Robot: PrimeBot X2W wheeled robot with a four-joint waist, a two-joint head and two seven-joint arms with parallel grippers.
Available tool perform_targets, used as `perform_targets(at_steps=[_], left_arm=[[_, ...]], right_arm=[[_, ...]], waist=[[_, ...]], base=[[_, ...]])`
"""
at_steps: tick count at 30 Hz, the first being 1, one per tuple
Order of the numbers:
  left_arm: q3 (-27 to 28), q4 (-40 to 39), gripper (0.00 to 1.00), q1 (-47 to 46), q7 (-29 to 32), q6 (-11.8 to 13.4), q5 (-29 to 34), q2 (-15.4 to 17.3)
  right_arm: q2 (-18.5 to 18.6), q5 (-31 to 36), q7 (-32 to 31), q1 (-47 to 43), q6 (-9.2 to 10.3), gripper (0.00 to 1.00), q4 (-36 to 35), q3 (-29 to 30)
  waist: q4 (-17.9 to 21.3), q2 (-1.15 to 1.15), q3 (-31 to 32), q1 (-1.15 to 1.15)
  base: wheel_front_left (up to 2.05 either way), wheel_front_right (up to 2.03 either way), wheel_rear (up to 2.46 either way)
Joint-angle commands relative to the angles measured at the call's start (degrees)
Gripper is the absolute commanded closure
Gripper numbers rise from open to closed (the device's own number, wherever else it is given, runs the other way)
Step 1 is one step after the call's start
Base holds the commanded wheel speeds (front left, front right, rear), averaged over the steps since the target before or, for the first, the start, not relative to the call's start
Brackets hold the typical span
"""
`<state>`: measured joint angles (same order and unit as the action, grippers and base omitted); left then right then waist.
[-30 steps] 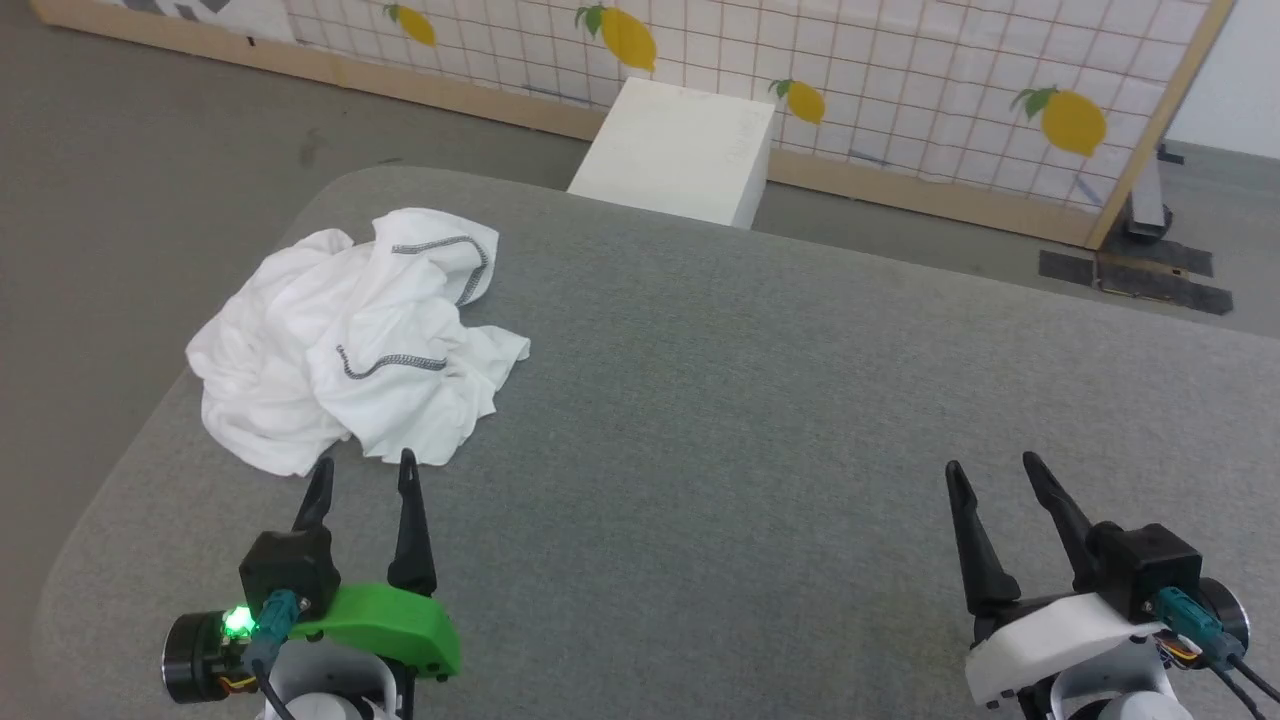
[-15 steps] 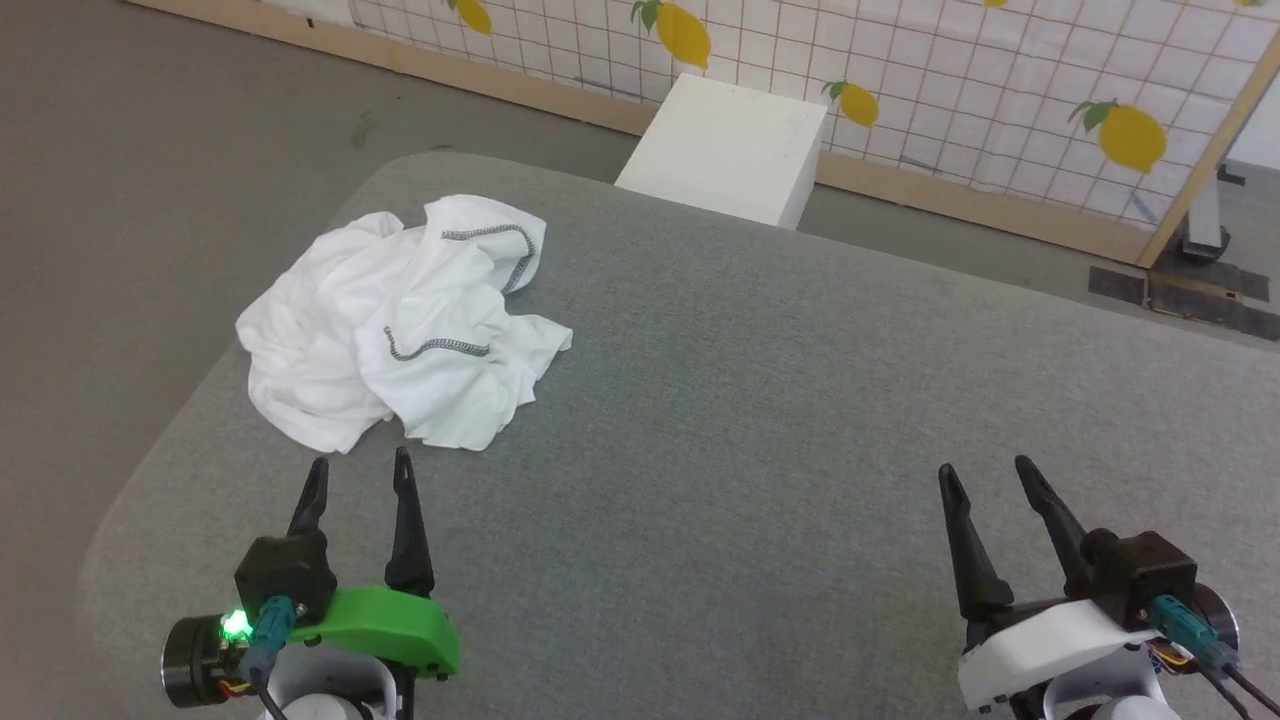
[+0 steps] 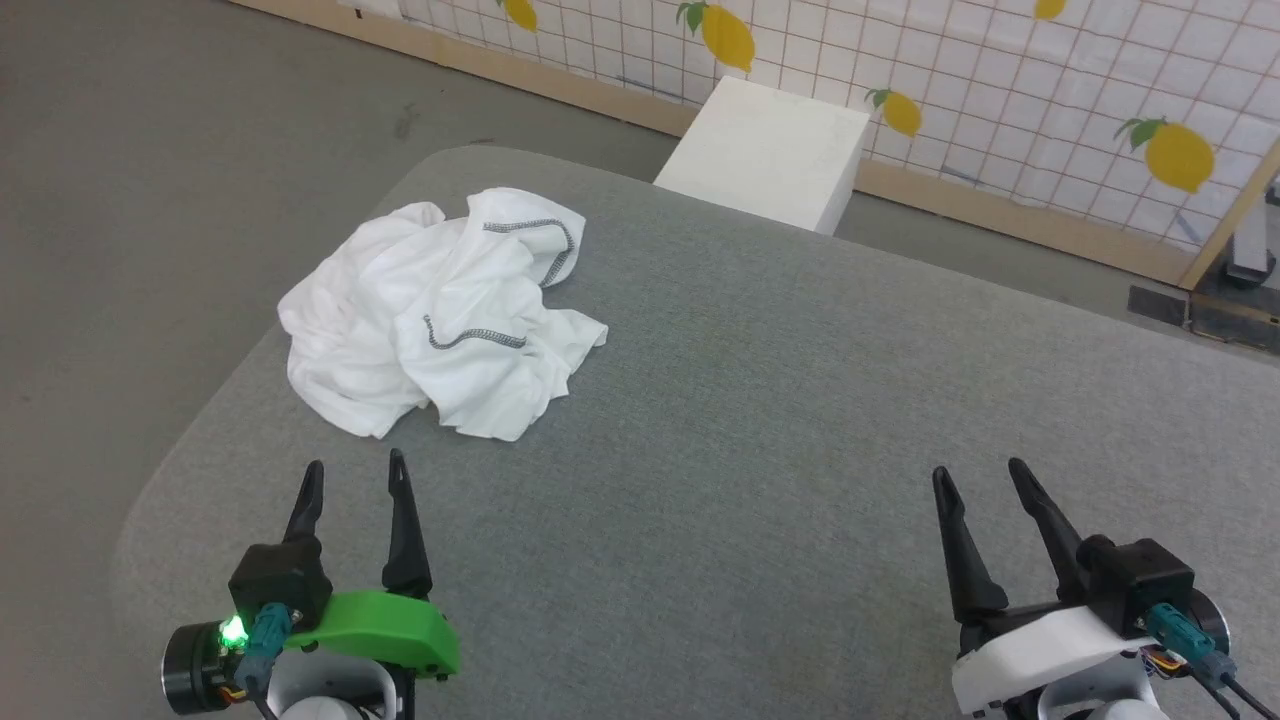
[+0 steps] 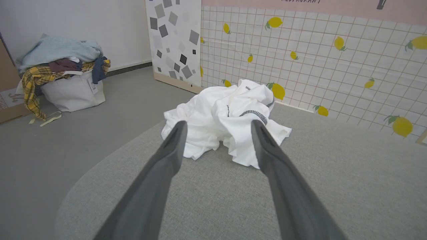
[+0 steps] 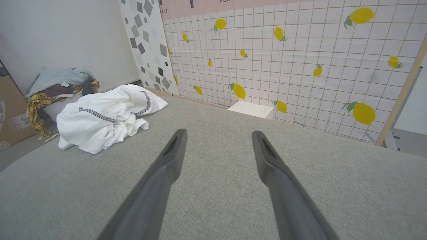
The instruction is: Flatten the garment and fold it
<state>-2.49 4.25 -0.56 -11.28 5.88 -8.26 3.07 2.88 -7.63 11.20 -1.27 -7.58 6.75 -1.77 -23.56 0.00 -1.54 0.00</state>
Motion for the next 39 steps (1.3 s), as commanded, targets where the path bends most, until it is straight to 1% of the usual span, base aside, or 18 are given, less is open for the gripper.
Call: perform_targets(at_steps=[1, 13, 27, 35, 37, 39], left_arm=[[-0.1, 0.3, 0.00, 0.9, -0.6, 0.4, -0.4, -0.2], [-0.7, 1.3, 0.00, 0.8, -2.0, 0.8, -1.2, -0.2], [-1.3, 3.3, 0.00, 0.5, -3.7, 0.9, 0.5, -0.2], [-0.8, 3.7, 0.00, 0.4, -3.7, 0.7, 0.8, -0.2], [-0.4, 4.1, 0.00, -0.2, -3.7, 0.1, 0.5, -0.1], [-0.2, 4.7, 0.00, -1.6, -3.7, -1.1, -0.1, 0.1]], right_arm=[[0.0, -0.5, 0.7, -0.8, 0.07, 0.00, 0.3, -0.2], [0.0, -1.3, 2.1, -1.0, 0.08, 0.00, 1.2, -0.8], [0.0, -2.2, 3.8, -1.0, 0.09, 0.00, 2.4, -0.9], [0.0, -2.1, 3.8, -1.0, 0.09, 0.00, 2.4, -0.7], [0.0, -2.0, 3.8, -0.8, 0.09, 0.00, 2.4, -0.8], [0.0, -1.8, 3.8, -0.4, 0.09, 0.00, 2.3, -0.8]], waist=[[-0.6, 0.00, 0.1, 0.00], [-3.5, 0.00, -0.3, 0.00], [-6.3, 0.00, -0.7, 0.00], [-5.9, 0.00, -0.7, 0.00], [-5.5, 0.00, -1.0, 0.00], [-5.0, 0.00, -1.5, 0.00]], base=[[0.00, 0.00, 0.00], [0.00, 0.00, 0.00], [0.00, 0.00, 0.00], [0.00, 0.00, 0.00], [0.00, 0.00, 0.00], [0.00, 0.00, 0.00]])
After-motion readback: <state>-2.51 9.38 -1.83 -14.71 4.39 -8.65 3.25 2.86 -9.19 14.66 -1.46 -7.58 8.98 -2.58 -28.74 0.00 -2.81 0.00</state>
